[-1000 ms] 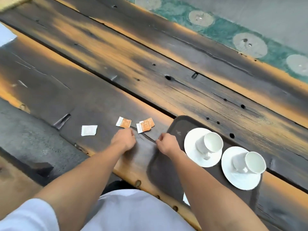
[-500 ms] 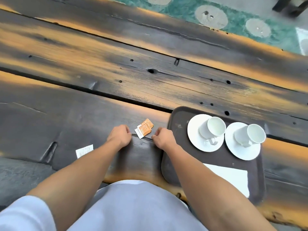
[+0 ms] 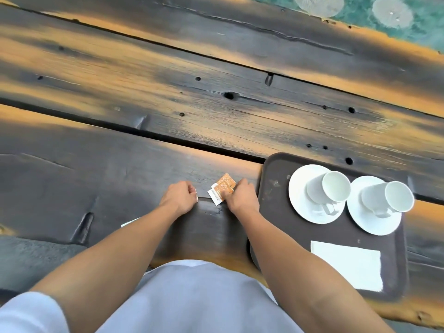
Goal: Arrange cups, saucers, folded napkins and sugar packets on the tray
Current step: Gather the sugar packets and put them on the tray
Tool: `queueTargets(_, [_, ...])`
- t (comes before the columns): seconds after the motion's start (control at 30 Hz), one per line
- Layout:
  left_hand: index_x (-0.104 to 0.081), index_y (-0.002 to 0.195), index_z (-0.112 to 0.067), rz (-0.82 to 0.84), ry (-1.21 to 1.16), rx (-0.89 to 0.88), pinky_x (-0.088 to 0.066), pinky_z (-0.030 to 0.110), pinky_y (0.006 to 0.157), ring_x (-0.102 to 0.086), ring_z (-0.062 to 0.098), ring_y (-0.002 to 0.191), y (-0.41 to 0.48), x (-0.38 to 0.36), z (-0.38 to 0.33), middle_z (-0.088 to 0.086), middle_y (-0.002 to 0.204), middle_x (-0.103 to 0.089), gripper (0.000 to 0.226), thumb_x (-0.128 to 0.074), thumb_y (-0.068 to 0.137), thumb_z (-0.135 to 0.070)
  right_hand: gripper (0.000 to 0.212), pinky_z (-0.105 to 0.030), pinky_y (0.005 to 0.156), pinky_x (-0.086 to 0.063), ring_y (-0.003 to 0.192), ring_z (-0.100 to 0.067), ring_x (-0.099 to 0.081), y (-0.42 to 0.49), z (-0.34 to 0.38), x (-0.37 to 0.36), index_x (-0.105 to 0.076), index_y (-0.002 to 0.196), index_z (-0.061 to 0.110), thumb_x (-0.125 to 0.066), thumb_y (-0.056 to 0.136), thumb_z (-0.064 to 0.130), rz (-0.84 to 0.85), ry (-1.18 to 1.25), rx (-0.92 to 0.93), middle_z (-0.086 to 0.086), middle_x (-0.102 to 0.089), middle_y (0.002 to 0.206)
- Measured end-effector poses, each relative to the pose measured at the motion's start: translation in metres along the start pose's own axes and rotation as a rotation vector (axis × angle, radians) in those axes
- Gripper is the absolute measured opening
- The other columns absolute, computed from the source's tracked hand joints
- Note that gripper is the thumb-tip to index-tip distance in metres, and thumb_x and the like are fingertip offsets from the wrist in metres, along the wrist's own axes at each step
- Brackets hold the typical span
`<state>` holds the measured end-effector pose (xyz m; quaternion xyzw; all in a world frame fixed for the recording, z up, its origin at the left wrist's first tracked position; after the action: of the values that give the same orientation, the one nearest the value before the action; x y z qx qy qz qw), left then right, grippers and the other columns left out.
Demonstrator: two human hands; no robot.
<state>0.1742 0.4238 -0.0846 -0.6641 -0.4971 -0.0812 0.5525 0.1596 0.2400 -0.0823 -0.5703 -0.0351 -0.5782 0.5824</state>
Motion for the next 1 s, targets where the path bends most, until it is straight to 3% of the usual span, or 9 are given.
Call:
queueTargets(0.13, [-0.065, 0.090, -0.021, -0.030, -0.057, 0.034, -0.046, 0.027, 0.071, -0.063, 0.024, 0.092, 0.013, 0.011, 0.003, 0.002, 0.098, -0.068, 0.015, -0.049, 0.092, -0.020, 0.038, -0.037, 0.084, -0.044, 0.112, -0.029, -0.055, 0.006, -0.001, -0.006, -0.054, 0.115, 0.012, -0.067, 0.088, 0.036, -0.018, -0.025, 0.019, -0.009, -0.055, 0.122])
queueTargets(0.23, [-0.065, 0.086, -0.018, -0.030, -0.098, 0.040, -0.049, 0.028, 0.070, -0.065, 0.024, 0.089, 0.023, 0.018, 0.002, 0.006, 0.094, -0.071, 0.016, -0.050, 0.092, -0.017, 0.025, -0.035, 0.071, -0.043, 0.099, -0.027, -0.059, 0.010, 0.000, -0.005, -0.053, 0.089, 0.017, -0.072, 0.084, 0.032, -0.016, 0.027, 0.011, -0.007, -0.063, 0.107])
queueTargets(0.37, [-0.065, 0.079, -0.018, -0.004, -0.156, 0.041, -0.061, 0.038, 0.077, -0.070, 0.028, 0.085, 0.027, 0.020, 0.001, 0.007, 0.087, -0.073, 0.017, -0.050, 0.088, -0.015, 0.039, -0.038, 0.077, -0.049, 0.085, -0.027, -0.060, 0.012, -0.001, 0.000, -0.037, 0.067, 0.020, -0.073, 0.084, 0.021, 0.004, 0.153, -0.018, -0.006, -0.065, 0.089])
queueTargets(0.5, [-0.063, 0.078, -0.018, 0.007, -0.210, 0.026, -0.062, 0.042, 0.076, -0.073, 0.032, 0.084, 0.010, 0.020, 0.005, 0.013, 0.088, -0.074, 0.019, -0.049, 0.091, -0.017, 0.037, -0.040, 0.084, -0.055, 0.090, -0.031, -0.068, 0.000, -0.001, 0.008, -0.040, 0.067, 0.020, -0.073, 0.083, 0.017, 0.005, 0.264, -0.012, -0.008, -0.068, 0.087])
queueTargets(0.63, [-0.060, 0.076, -0.016, -0.014, -0.262, 0.044, -0.063, 0.037, 0.069, -0.075, 0.030, 0.078, -0.014, 0.018, 0.007, 0.015, 0.081, -0.075, 0.020, -0.049, 0.093, -0.018, 0.033, -0.045, 0.084, -0.057, 0.088, -0.035, -0.069, -0.012, 0.002, 0.014, -0.044, 0.068, 0.021, -0.072, 0.082, 0.014, 0.031, 0.300, 0.027, -0.012, -0.071, 0.088])
queueTargets(0.73, [-0.061, 0.080, -0.015, -0.036, -0.362, 0.073, -0.059, 0.031, 0.060, -0.071, 0.023, 0.066, -0.025, 0.015, 0.010, 0.007, 0.080, -0.072, 0.016, -0.052, 0.094, -0.016, 0.030, -0.033, 0.066, -0.057, 0.069, -0.025, -0.061, -0.026, 0.008, 0.021, -0.049, 0.070, 0.020, -0.070, 0.087, 0.007, 0.106, 0.331, 0.075, -0.011, -0.068, 0.082])
queueTargets(0.83, [-0.061, 0.079, -0.015, -0.051, -0.513, 0.120, -0.052, 0.026, 0.053, -0.062, 0.015, 0.056, -0.034, 0.010, 0.017, 0.004, 0.078, -0.069, 0.017, -0.054, 0.095, -0.015, 0.024, -0.022, 0.045, -0.044, 0.053, -0.014, -0.053, -0.040, 0.013, 0.025, -0.054, 0.074, 0.016, -0.062, 0.093, 0.004, 0.219, 0.406, 0.083, -0.008, -0.061, 0.071])
queueTargets(0.93, [-0.064, 0.092, -0.011, -0.028, -0.715, 0.190, -0.048, 0.025, 0.055, -0.057, 0.015, 0.057, -0.049, 0.007, 0.025, 0.004, 0.073, -0.064, 0.009, -0.056, 0.096, -0.015, 0.018, -0.023, 0.045, -0.034, 0.051, -0.015, -0.049, -0.054, 0.017, 0.021, -0.057, 0.079, 0.016, -0.059, 0.096, 0.009, 0.317, 0.341, 0.132, -0.013, -0.059, 0.075])
queueTargets(1.0, [-0.063, 0.098, -0.010, 0.088, -0.880, 0.248, -0.051, 0.027, 0.062, -0.060, 0.017, 0.064, -0.059, 0.003, 0.028, 0.006, 0.081, -0.065, 0.010, -0.055, 0.098, -0.016, 0.022, -0.022, 0.047, -0.033, 0.052, -0.014, -0.050, -0.063, 0.020, 0.018, -0.056, 0.076, 0.018, -0.059, 0.096, 0.010, 0.382, 0.327, 0.155, -0.011, -0.059, 0.077])
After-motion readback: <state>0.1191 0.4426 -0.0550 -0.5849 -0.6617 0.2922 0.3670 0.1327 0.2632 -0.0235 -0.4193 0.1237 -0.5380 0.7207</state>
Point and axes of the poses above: each hand's wrist, its own y-axis towards the middle knuckle, its own x-axis out of the back of the hand, z = x × y, the point moved 1 cm from there along y, towards the middle knuckle
